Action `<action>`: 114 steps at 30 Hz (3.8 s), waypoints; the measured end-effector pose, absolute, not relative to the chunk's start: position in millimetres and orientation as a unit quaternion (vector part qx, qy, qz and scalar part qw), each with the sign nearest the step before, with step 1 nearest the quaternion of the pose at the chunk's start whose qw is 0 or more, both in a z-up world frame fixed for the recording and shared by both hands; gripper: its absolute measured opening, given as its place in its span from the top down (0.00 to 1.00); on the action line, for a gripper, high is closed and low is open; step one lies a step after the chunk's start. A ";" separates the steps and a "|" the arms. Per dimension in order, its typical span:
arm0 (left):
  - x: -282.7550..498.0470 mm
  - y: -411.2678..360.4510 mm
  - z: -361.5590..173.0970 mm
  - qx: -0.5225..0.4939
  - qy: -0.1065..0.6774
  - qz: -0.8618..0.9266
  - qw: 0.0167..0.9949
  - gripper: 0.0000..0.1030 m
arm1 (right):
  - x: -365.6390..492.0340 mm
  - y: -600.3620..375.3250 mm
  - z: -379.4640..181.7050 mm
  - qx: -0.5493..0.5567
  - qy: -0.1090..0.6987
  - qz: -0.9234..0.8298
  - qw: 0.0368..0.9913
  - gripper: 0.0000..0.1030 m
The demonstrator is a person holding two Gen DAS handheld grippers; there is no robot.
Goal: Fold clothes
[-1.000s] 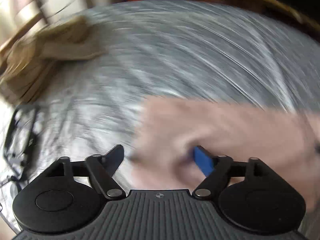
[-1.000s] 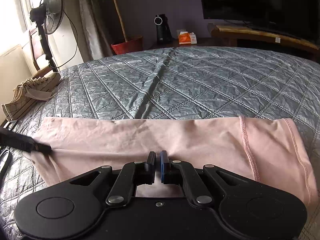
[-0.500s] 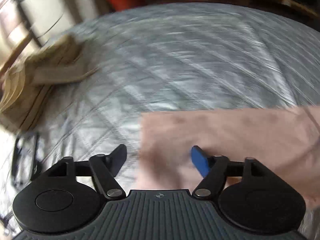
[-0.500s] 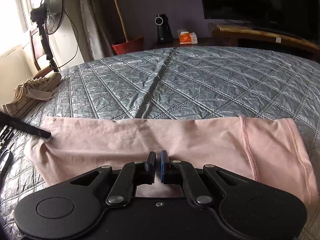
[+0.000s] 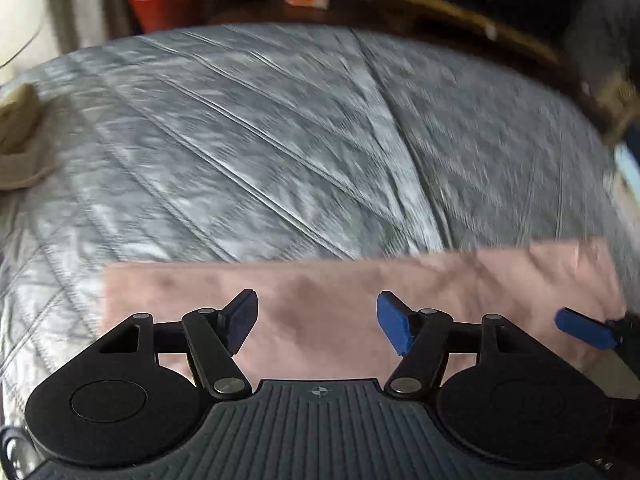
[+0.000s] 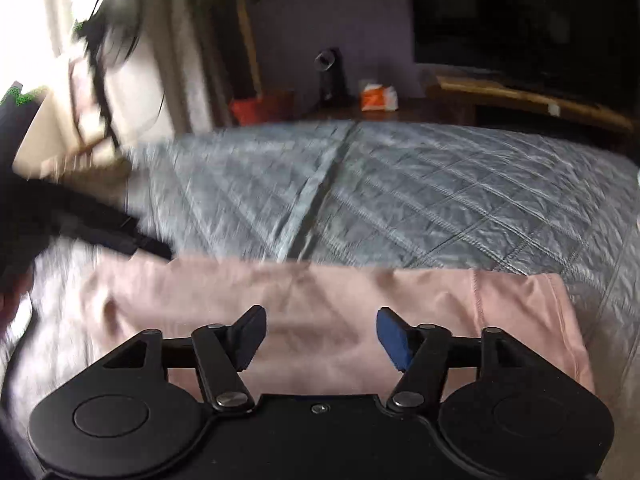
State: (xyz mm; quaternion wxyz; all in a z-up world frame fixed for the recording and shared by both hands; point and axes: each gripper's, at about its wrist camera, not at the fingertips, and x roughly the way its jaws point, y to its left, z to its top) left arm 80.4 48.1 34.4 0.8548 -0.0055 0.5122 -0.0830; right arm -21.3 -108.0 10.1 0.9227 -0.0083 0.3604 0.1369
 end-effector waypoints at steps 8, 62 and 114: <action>91.6 41.6 24.4 -0.005 0.521 -0.060 0.851 0.24 | -39.0 -93.4 2.3 -0.121 0.416 0.168 0.885 0.67; 26.8 -75.9 13.0 0.146 0.490 -0.246 0.823 0.18 | -39.6 -294.2 -17.6 0.320 0.378 0.035 0.868 0.01; 57.8 7.5 56.4 0.102 0.508 -0.223 0.826 0.17 | -28.4 -126.0 58.3 0.036 0.346 0.215 0.912 0.90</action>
